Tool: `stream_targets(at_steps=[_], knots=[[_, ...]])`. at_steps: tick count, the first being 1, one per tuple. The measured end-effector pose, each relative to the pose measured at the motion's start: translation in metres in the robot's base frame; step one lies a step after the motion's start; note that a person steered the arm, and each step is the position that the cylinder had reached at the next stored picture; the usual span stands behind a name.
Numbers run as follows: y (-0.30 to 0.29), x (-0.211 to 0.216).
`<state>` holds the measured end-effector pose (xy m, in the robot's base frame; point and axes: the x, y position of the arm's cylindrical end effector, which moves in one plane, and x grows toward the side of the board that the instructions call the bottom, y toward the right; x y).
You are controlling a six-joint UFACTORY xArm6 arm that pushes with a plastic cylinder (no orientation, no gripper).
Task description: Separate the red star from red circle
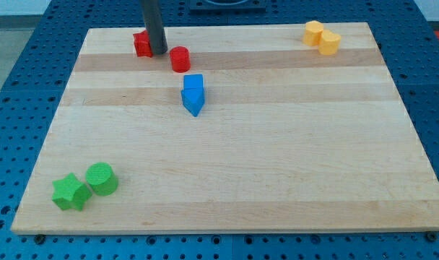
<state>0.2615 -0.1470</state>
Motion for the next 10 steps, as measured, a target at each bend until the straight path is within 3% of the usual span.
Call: stream_targets(at_steps=[3, 8, 10], knots=[[-0.062, 0.000], [-0.061, -0.013], [-0.026, 0.017]])
